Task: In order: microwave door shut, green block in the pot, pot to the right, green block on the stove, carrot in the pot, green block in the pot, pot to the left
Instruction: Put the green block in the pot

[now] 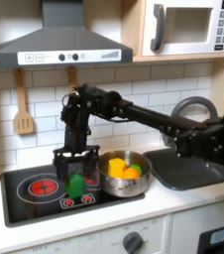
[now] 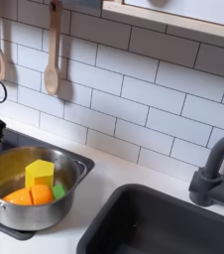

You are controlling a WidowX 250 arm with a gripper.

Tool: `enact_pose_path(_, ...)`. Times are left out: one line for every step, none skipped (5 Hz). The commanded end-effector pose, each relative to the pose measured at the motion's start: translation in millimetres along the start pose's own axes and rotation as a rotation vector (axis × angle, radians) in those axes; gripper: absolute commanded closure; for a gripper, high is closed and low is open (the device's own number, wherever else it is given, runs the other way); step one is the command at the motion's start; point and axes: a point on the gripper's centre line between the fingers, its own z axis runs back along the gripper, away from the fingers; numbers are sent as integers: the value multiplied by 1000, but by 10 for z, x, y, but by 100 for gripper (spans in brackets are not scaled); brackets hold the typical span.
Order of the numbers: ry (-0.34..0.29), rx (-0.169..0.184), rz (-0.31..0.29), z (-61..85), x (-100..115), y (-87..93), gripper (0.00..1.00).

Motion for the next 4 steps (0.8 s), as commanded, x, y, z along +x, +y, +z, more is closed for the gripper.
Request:
enact_pose_path(15,-3,-2,-87,29,10,0)
enact_pose_path(13,-11,9,-108,49,39,0)
enact_pose_path(21,-12,4,-149,50,36,0)
enact_pose_path(35,-13,-4,-222,52,22,0)
